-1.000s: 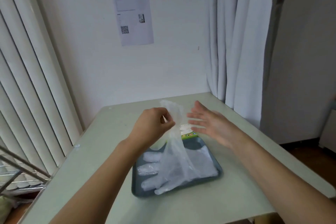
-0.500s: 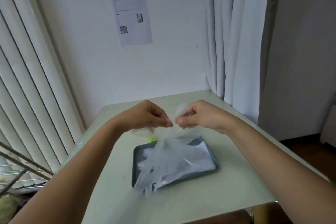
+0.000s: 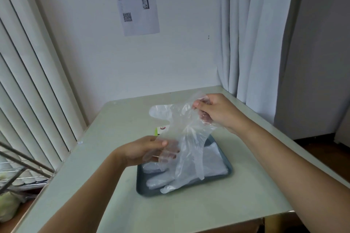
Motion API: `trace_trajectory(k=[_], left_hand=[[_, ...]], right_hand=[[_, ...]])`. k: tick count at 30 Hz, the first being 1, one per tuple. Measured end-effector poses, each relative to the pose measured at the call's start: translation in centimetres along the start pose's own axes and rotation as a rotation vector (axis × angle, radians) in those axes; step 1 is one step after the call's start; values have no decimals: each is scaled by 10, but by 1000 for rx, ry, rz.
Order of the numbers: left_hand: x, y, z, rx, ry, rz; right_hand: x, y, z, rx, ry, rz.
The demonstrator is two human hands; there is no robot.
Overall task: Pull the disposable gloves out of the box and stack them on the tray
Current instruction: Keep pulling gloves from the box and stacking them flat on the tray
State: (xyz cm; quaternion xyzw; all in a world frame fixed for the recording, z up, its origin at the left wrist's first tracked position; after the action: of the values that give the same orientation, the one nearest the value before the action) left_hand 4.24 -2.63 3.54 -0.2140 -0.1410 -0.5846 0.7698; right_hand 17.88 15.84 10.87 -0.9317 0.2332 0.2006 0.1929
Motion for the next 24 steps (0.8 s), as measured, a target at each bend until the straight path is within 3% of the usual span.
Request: trace_trajectory(k=[4,7,15,18,24], left_hand=[[-8,-8,-3,248,-4,183],[-6,-16,3,324,-87,113],[-21,-34,-5,37,-380,269],[-33,-31,-11,-347,-377,468],[-45,-20,-19,-429,-378,519]], right_hand=[[0,-3,21,149,43,16],[3,-6,40,313,152,-32],[23,3,86,526,342,-271],[33,8,106,706,345,-286],[47,16,123,768,409,-259]])
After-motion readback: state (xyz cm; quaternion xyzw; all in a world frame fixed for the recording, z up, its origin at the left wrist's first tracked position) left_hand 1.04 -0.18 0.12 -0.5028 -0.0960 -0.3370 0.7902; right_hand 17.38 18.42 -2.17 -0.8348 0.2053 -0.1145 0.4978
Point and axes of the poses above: each hand's wrist, its own x-axis away from the middle knuckle, its own y-axis out of the palm, z = x × y, the point moved 2 cm from there along -x, towards the middle knuckle, and after that the axes turned 14 degrees about -y, right-handed, at the moved point
